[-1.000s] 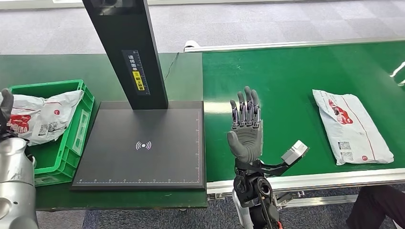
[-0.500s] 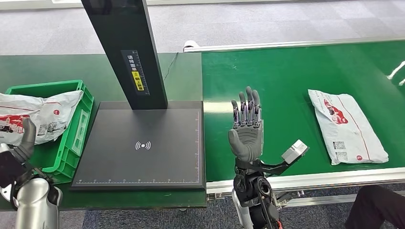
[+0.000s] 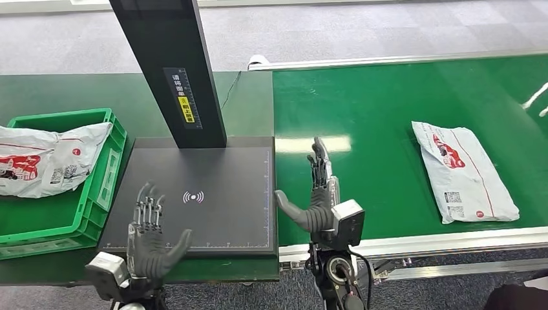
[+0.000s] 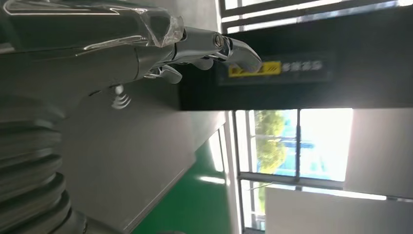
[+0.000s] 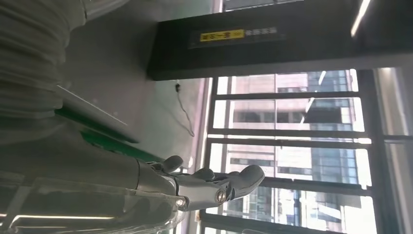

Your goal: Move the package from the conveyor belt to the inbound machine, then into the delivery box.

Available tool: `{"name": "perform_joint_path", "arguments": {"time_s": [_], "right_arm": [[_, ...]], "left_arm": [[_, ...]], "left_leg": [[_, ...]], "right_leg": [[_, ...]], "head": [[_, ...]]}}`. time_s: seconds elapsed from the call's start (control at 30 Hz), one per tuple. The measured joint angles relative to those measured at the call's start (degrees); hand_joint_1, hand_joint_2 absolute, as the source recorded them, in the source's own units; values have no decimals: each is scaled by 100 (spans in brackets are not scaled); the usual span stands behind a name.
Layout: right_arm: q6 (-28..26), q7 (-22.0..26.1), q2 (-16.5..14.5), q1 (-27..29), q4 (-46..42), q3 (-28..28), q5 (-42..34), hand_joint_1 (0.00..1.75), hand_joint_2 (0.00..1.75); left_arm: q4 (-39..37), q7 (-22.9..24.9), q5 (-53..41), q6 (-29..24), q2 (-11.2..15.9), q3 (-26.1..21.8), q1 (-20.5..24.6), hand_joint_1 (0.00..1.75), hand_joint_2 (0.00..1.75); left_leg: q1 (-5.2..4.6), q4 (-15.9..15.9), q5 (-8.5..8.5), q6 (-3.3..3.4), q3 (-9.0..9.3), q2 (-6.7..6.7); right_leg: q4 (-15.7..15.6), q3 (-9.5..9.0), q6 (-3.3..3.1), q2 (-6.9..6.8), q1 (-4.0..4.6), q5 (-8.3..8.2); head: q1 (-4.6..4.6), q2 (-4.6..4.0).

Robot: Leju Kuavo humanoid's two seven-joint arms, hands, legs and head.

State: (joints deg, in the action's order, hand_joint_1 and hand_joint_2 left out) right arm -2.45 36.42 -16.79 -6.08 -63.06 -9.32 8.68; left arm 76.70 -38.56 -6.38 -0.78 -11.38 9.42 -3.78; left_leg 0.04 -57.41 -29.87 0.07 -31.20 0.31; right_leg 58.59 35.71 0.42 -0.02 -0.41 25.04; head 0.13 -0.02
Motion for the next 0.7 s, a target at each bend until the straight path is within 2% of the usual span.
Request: {"name": "perform_joint_path", "arguments": {"time_s": [0.13,0.3,0.7], "right_arm": [[-75,-4,-23,159,107,-72,100,0,175],[-61,-29,-46,282,164,-80,54,0,175],[109,-42,-61,328,231,-79,-31,0,175]], "left_arm": [[-116,95,-256,261,-163,15,-134,0,175],[-190,138,-322,341,-283,15,-160,0,175],[-243,183,-445,395,-321,16,-214,0,175]], "left_leg": [[3,1,2,-2,0,-3],[3,1,1,-1,-1,-3],[2,1,1,-1,-1,-2]], "right_leg": [[1,2,0,-1,3,0],[1,2,0,-1,1,0],[1,2,0,0,1,0]], "head": [[0,1],[1,0],[1,0]]}}
